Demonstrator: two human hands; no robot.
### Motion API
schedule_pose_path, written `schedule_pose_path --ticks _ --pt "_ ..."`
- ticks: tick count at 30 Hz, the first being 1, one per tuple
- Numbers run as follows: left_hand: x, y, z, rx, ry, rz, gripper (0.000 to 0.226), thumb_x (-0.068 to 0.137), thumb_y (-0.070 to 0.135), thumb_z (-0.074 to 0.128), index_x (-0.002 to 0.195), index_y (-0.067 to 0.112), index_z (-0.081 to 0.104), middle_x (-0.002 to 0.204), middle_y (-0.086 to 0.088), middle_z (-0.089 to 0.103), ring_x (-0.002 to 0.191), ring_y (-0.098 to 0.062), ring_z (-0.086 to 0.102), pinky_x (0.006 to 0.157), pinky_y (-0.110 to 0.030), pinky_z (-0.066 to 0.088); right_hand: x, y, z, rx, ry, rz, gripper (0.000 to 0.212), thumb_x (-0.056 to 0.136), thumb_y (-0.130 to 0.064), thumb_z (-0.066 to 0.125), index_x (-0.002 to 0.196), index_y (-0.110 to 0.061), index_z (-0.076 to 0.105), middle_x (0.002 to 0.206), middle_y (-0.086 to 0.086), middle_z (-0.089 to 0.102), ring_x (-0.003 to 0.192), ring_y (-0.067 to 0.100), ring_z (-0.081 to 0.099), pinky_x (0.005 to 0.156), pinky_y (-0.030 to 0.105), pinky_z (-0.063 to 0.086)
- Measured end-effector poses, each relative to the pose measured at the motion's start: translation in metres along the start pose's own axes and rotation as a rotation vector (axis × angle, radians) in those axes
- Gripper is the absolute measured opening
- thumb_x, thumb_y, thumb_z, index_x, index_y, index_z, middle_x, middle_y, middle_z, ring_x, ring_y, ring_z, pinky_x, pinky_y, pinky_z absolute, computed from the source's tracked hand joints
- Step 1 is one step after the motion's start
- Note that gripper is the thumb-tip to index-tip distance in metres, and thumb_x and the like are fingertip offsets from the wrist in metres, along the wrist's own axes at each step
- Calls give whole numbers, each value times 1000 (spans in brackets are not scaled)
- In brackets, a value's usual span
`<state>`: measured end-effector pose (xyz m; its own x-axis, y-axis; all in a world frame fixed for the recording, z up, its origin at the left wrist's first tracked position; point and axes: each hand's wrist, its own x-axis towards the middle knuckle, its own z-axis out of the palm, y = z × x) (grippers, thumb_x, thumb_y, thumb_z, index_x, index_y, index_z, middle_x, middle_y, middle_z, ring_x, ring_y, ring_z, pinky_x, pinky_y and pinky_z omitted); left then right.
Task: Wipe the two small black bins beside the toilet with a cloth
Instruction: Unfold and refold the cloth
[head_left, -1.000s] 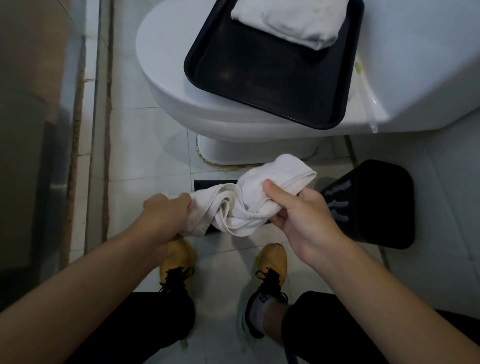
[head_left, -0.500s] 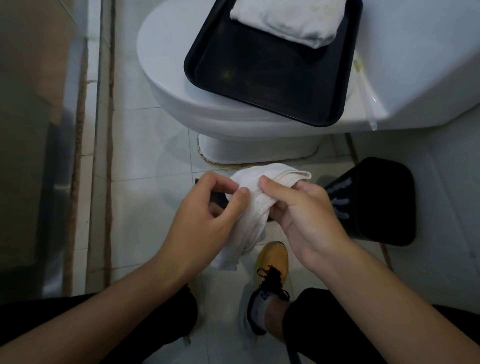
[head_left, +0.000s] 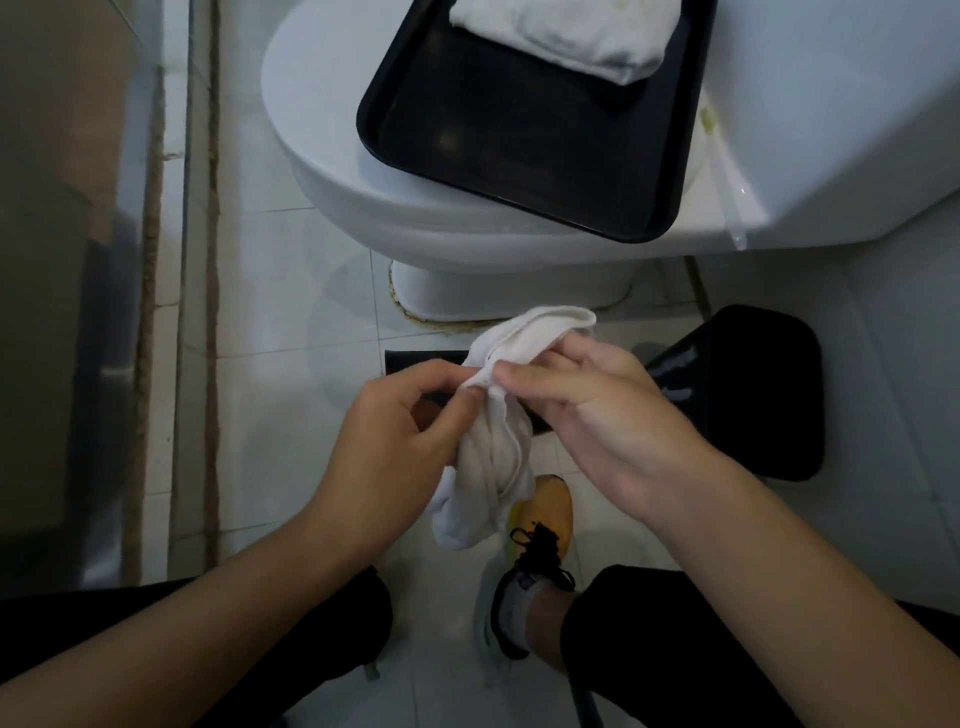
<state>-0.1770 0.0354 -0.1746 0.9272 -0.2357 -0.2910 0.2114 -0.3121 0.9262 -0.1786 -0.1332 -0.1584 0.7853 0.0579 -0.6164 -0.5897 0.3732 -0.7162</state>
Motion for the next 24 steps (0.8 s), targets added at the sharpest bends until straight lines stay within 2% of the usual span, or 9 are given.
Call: schedule_pose_path --ticks 4,6,11,16,19,21,24 --pt "0 3 -2 -244 -60 -141 18 93 8 59 100 14 75 87 -2 77 80 -17 74 68 -29 61 2 -3 -3 -282 -23 -65 46 81 -3 77 123 -18 65 109 1 75 101 13 72 82 23 56" --pt "0 3 -2 -312 -89 -193 18 93 8 58 99 11 75 88 -6 77 81 -20 74 71 -32 62 3 -7 -6 -355 -79 -57 46 84 -4 75 126 -19 64 107 1 76 100 13 72 80 21 55" --pt "-2 -1 -1 -393 -146 -301 19 93 10 58 101 5 74 94 -22 74 80 -27 68 75 -37 58 5 -16 -14 -486 -224 18 38 91 4 64 123 -16 65 107 6 76 101 22 73 86 32 54" --pt "0 0 0 -374 -109 -304 17 93 6 58 100 0 72 95 -28 70 75 -30 63 63 -29 58 6 -18 -18 -483 -285 18 44 92 11 56 128 -12 62 110 9 75 104 24 71 81 27 53" --pt "1 3 -1 -351 -74 -288 15 90 9 63 98 5 74 92 -20 74 80 -36 67 74 -43 60 8 -15 -18 -489 -255 -9 41 96 8 52 129 -14 61 111 5 75 104 20 72 80 25 54" --pt "2 4 -3 -385 -65 -338 15 86 13 68 96 6 75 92 -19 74 84 -40 68 81 -53 56 7 -13 -16 -484 -245 -22 37 99 -1 54 131 -17 60 112 2 75 105 16 71 85 27 53" --pt "3 7 -6 -459 -96 -405 20 82 19 69 94 4 75 90 -18 75 79 -31 66 82 -49 54 5 -11 -13 -485 -288 -29 39 90 -13 70 126 -25 60 115 0 74 109 15 70 95 30 54"
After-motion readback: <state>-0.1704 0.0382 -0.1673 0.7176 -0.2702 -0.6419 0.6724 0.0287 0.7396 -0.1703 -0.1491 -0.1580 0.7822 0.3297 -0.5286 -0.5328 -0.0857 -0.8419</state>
